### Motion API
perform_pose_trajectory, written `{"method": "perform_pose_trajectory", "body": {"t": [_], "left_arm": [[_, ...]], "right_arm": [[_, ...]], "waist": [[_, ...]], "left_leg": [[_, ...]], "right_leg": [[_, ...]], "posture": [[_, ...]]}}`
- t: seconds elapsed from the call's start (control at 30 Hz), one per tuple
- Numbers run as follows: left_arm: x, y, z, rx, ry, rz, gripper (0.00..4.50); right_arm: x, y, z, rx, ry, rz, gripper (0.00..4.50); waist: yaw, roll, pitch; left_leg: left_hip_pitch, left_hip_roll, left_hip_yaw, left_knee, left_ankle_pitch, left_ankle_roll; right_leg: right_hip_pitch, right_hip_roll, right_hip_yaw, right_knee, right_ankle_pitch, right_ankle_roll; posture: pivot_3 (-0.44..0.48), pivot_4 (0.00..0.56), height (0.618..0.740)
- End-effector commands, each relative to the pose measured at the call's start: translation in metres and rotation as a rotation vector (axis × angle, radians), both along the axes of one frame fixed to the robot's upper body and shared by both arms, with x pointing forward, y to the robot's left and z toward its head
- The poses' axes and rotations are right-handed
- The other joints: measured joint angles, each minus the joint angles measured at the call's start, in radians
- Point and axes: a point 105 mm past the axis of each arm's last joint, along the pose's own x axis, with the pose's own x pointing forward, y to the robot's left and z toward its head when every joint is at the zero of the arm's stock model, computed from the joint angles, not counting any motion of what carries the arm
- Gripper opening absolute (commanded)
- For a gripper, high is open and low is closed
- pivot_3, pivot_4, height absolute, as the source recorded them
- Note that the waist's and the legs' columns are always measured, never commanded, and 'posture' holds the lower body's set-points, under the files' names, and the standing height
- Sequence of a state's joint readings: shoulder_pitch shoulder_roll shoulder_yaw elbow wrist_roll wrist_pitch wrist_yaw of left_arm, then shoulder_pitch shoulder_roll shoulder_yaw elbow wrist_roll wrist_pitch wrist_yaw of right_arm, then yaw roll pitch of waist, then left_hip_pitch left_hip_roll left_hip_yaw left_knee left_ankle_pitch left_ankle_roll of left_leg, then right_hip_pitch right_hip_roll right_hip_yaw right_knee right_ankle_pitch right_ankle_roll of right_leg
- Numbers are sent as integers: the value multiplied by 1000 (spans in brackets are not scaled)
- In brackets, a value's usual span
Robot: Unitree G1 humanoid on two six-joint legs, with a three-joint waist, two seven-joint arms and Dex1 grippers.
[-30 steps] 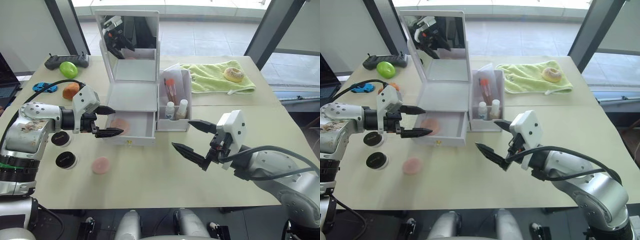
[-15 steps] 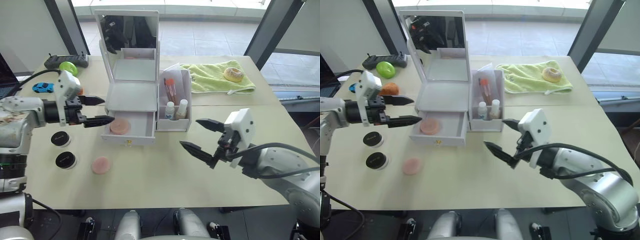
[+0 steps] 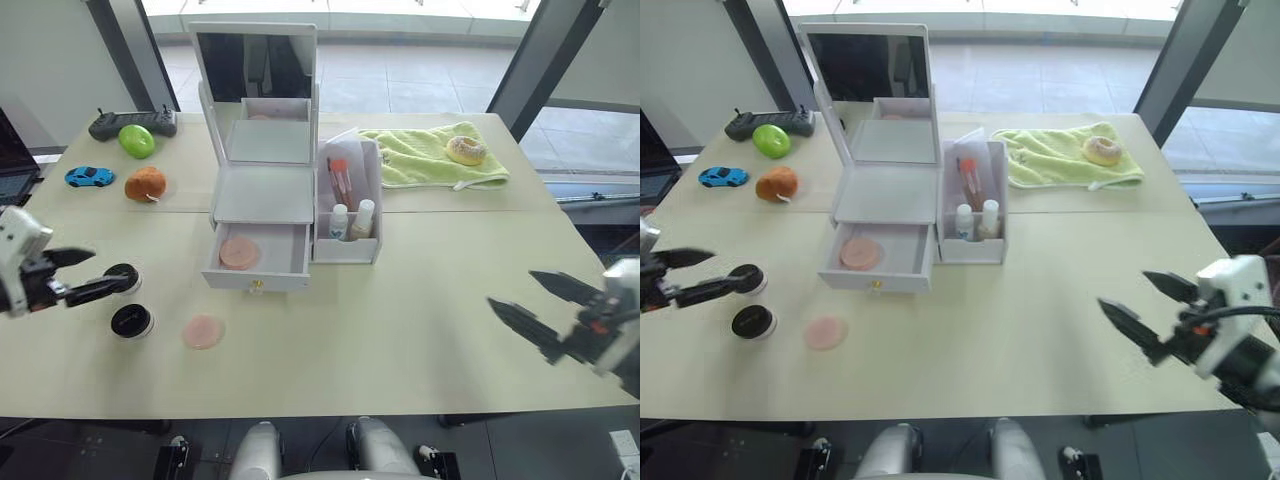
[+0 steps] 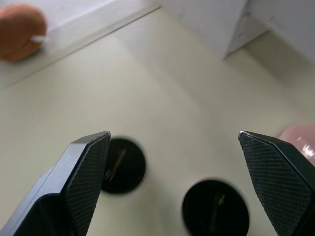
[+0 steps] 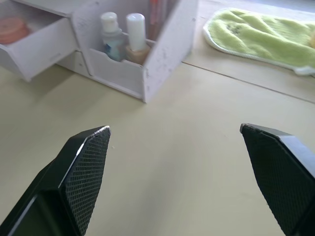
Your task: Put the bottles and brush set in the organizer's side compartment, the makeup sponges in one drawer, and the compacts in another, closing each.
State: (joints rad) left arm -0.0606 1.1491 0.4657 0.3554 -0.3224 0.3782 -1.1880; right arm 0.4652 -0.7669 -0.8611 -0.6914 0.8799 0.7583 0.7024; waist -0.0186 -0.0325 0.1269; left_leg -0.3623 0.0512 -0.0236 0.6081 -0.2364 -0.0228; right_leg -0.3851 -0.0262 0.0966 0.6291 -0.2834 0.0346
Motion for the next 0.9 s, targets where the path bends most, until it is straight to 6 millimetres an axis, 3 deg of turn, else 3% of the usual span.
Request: {"method": "perform_pose_trajectory", "body": {"t": [0.03, 0.13, 0.27, 0.6, 0.67, 0.9], "left_arm": [[-12, 39, 11, 141, -38, 111, 4470], [-15, 65, 18, 208, -93, 214, 4470], [-17, 77, 19, 206, -112, 258, 4470], [-11, 66, 16, 164, -120, 210, 4470], [-3, 53, 16, 149, -129, 158, 4470], [21, -43, 21, 6, -191, -96, 4470]], "right_arm": [[-17, -29, 13, -25, -42, -63, 4500], [-31, -56, 13, 12, -52, -136, 4500], [-34, -66, 18, 17, -75, -156, 4500], [-25, -62, 18, 5, -79, -141, 4500], [-18, -52, 16, -13, -66, -107, 4500], [20, 37, 30, -9, -108, 183, 4500]], "waist": [[2, 0, 0], [5, -3, 1], [4, -5, 1], [-1, -3, 1], [1, -3, 0], [-1, -4, -1]], "left_leg": [[1, 0, 0, 0, 0, 0], [5, 0, 1, -2, 0, 0], [6, 1, 3, -3, 0, -1], [7, 1, 6, -5, 0, -1], [7, 1, 6, -5, 0, -1], [6, 1, 6, -3, 0, -1]], "right_leg": [[0, 0, 0, 0, -2, -3], [0, -2, 0, -1, -6, -7], [0, -2, 0, -1, -6, -7], [1, -2, 1, 3, -3, -2], [2, -2, 1, 3, -3, -2], [2, -2, 2, 4, -2, -1]], "posture": [[0, 150, 740], [0, 150, 740], [0, 150, 740], [0, 150, 740], [0, 150, 740], [0, 150, 740]]}}
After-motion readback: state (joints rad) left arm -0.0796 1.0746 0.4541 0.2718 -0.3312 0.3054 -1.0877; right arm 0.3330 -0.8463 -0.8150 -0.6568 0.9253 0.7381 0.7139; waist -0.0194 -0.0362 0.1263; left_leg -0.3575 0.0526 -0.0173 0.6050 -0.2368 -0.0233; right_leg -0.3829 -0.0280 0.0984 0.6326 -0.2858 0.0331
